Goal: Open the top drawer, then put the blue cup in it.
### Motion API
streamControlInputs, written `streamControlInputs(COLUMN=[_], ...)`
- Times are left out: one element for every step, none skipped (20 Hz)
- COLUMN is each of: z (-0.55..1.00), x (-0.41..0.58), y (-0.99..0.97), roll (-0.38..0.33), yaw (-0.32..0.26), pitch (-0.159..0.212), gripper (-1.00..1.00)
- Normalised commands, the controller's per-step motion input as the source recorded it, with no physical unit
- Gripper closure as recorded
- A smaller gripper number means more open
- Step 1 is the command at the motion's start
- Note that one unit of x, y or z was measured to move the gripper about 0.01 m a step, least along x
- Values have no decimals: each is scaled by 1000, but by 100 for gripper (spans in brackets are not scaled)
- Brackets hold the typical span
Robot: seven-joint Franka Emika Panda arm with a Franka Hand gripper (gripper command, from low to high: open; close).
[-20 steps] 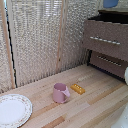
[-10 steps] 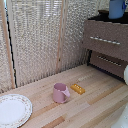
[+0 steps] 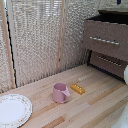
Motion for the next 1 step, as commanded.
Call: streamControlInputs(z=[203], x=[0], y=[0], roll=[36], yaw=[0], pitch=[68], gripper=[-100])
